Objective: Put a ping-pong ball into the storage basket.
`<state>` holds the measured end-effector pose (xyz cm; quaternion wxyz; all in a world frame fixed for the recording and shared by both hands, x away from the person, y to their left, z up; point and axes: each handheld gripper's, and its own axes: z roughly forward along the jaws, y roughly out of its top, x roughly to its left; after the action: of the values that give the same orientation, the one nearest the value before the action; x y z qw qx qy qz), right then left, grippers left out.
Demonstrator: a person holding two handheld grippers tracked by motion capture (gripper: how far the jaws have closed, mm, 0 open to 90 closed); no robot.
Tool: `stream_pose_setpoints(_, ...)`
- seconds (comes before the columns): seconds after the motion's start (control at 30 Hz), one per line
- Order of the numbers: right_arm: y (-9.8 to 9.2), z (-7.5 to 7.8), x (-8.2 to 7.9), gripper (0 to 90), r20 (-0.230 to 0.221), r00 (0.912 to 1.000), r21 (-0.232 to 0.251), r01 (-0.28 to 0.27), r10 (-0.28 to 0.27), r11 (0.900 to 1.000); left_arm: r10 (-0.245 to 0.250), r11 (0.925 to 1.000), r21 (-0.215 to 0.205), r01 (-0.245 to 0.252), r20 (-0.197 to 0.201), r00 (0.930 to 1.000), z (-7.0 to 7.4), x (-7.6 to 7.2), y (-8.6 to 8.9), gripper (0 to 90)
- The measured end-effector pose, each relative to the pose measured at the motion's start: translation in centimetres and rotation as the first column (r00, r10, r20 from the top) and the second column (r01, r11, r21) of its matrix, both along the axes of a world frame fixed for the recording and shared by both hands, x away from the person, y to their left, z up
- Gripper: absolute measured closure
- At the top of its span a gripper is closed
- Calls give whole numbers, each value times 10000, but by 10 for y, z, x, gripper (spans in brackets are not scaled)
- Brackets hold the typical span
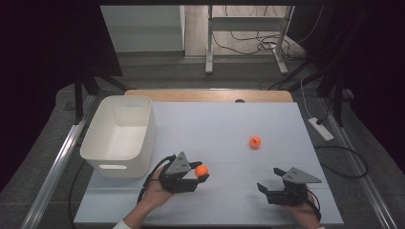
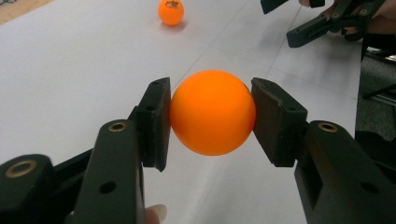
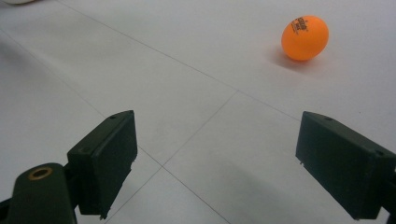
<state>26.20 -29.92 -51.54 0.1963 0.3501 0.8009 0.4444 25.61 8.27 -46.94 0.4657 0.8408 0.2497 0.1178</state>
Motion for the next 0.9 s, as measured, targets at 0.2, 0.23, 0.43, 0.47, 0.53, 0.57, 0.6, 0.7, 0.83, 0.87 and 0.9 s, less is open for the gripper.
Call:
stream_pose_setpoints(0.2,0,0,0,129,2,10000,-23,-8,8,10000,-117,9986,-510,108,-174,9998,3,0,4,507)
stream_pose_setpoints(0.23,0,0,0,129,3,10000,-29,-8,8,10000,-108,9984,-549,100,-146,9998,4,0,5,507)
stream_pose_setpoints(0.43,0,0,0,129,6,10000,-52,-13,13,10000,23,9982,-606,-16,127,9999,8,-1,9,507)
stream_pose_setpoints(0.47,0,0,0,130,12,10000,-53,-13,13,10000,63,9979,-645,-52,159,9999,8,-1,10,507)
stream_pose_setpoints(0.53,0,0,0,130,18,10000,-63,-17,17,10000,131,9972,-733,-115,225,9997,9,-2,11,507)
stream_pose_setpoints(0.57,0,0,0,130,15,10000,-101,-5,6,9999,170,9966,-810,-150,246,9996,9,-2,12,507)
stream_pose_setpoints(0.6,0,0,0,130,15,10000,-108,-1,1,9999,207,9963,-842,-182,288,9994,10,-2,12,507)
stream_pose_setpoints(0.7,0,0,0,131,10,10000,-127,13,-13,9999,268,9951,-965,-231,379,9989,11,-2,15,507)
stream_pose_setpoints(0.83,0,-1,0,131,-17,10000,-139,43,-43,9999,296,9942,-1046,-249,438,9986,13,-2,17,507)
stream_pose_setpoints(0.87,0,-1,0,131,-17,10000,-139,43,-43,9999,314,9938,-1078,-264,452,9985,14,-3,17,507)
stream_pose_setpoints(0.9,0,-1,0,131,-35,10000,-169,37,-37,9999,315,9935,-1108,-263,459,9985,15,-3,18,507)
